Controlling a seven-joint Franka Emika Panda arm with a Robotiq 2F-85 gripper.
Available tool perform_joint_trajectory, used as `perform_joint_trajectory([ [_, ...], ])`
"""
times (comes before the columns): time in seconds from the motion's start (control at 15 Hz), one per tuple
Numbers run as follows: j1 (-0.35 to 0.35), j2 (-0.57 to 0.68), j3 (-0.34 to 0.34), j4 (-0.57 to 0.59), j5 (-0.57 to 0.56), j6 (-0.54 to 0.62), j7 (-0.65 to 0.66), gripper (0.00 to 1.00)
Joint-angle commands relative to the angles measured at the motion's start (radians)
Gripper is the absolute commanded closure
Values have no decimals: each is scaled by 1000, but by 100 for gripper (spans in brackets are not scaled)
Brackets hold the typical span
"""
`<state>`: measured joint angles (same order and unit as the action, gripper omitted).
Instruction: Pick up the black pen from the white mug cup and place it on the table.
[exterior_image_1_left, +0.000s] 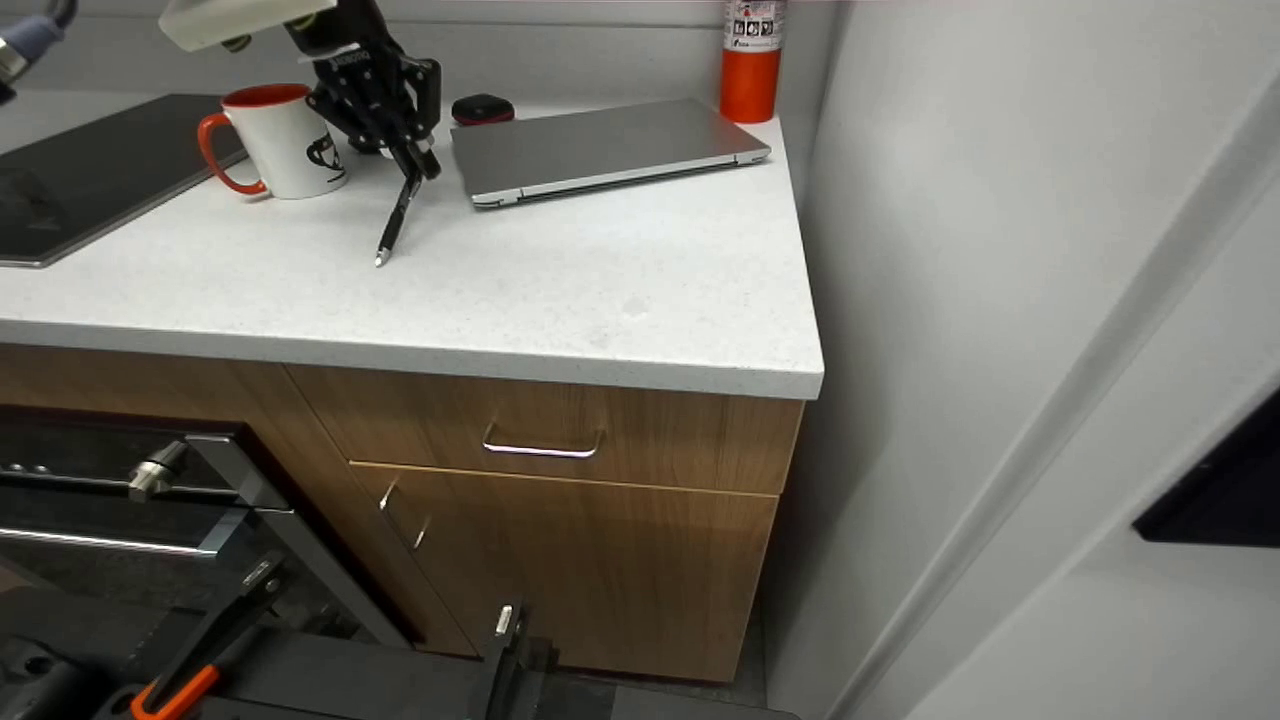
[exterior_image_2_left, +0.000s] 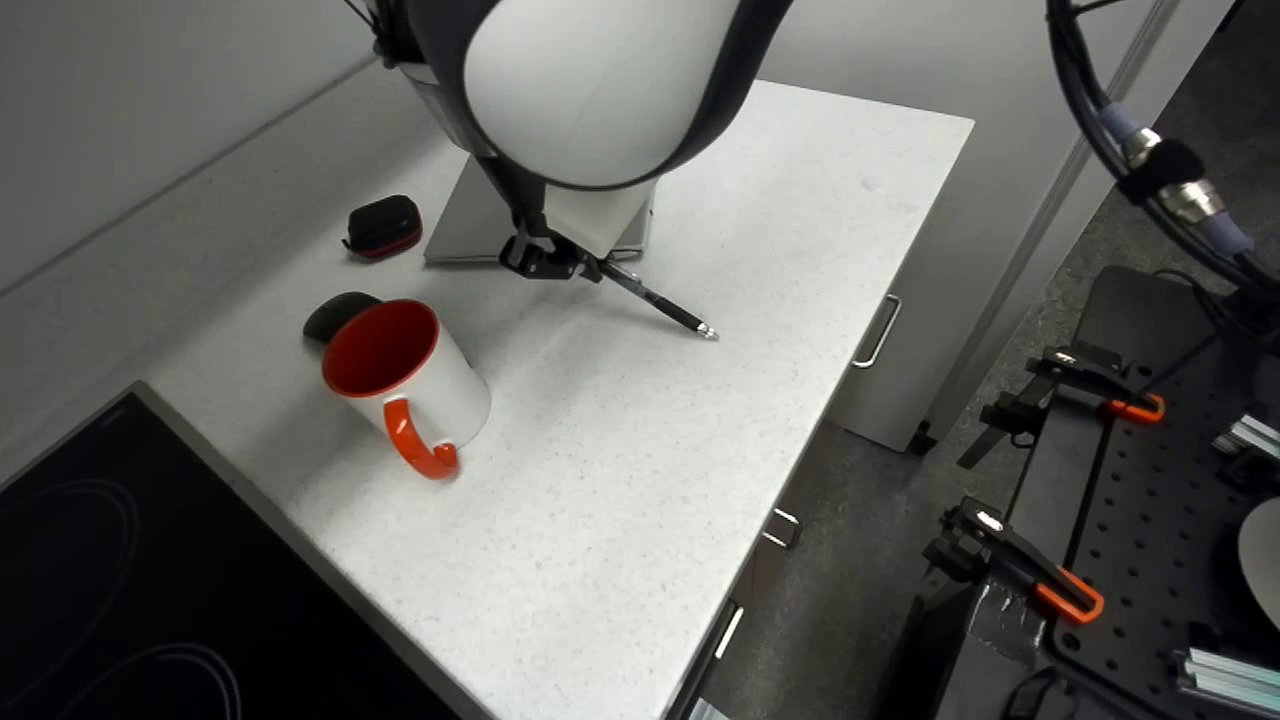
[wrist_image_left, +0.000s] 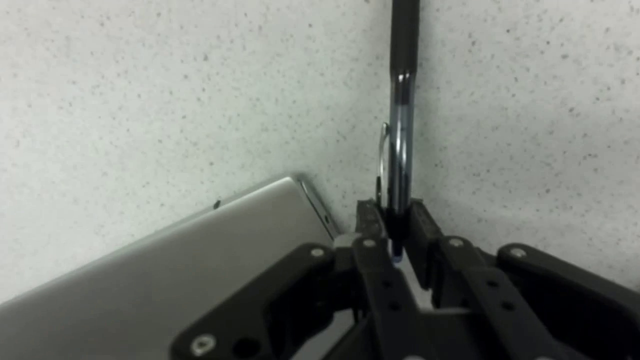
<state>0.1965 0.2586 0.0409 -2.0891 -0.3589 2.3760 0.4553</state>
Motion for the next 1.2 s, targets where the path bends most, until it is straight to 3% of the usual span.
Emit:
perform_joint_trajectory([
  [0.0,-17,-6,2,-18,77,14,-31,52],
  [0.47,-48,-26,-12,-38,153,34,-56,1],
  [0.73,-64,-30,-5,-35,192,36,-92,0],
  [0.8,-44,-8,-16,-11,149,4,-48,0],
  [1.13,-47,-10,-16,-11,159,5,-60,0],
])
